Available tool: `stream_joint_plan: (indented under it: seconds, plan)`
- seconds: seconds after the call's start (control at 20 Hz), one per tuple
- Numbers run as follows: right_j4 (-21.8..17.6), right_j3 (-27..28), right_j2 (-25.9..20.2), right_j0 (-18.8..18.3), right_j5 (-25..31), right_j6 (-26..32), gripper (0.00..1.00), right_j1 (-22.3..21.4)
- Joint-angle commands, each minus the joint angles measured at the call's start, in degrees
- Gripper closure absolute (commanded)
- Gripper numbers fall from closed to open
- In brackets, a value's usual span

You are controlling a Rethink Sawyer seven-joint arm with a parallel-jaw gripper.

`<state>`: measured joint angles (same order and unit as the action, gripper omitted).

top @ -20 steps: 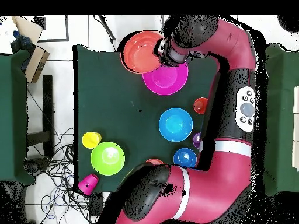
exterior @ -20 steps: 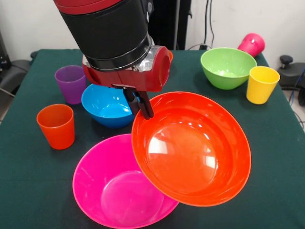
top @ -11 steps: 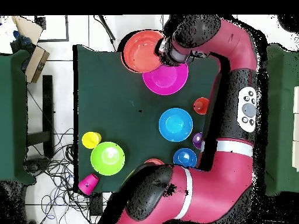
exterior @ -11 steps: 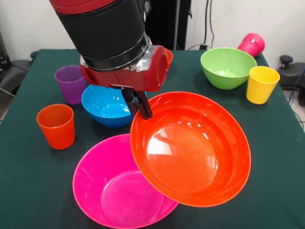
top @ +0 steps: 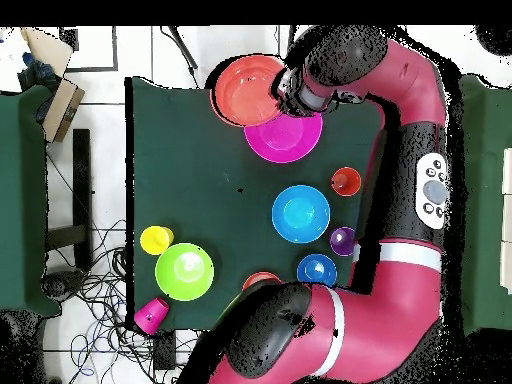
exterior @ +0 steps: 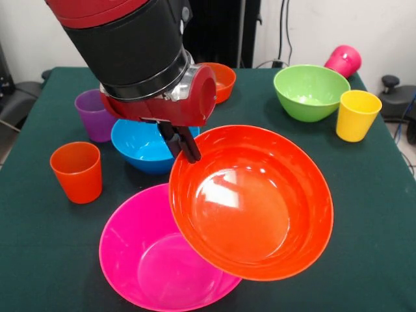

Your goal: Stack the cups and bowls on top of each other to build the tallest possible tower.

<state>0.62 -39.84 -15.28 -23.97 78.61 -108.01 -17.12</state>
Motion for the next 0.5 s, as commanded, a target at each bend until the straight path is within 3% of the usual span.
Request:
stream_joint_plan:
  seconds: [0.05, 0.5]
  plan:
    - [-2.99, -8.28, -5.77, -1.34, -4.14, 19.55, 1.0, 1.03]
    - [-3.71, -6.85, -6.41, -1.06, -3.02, 18.81, 1.0, 1.36]
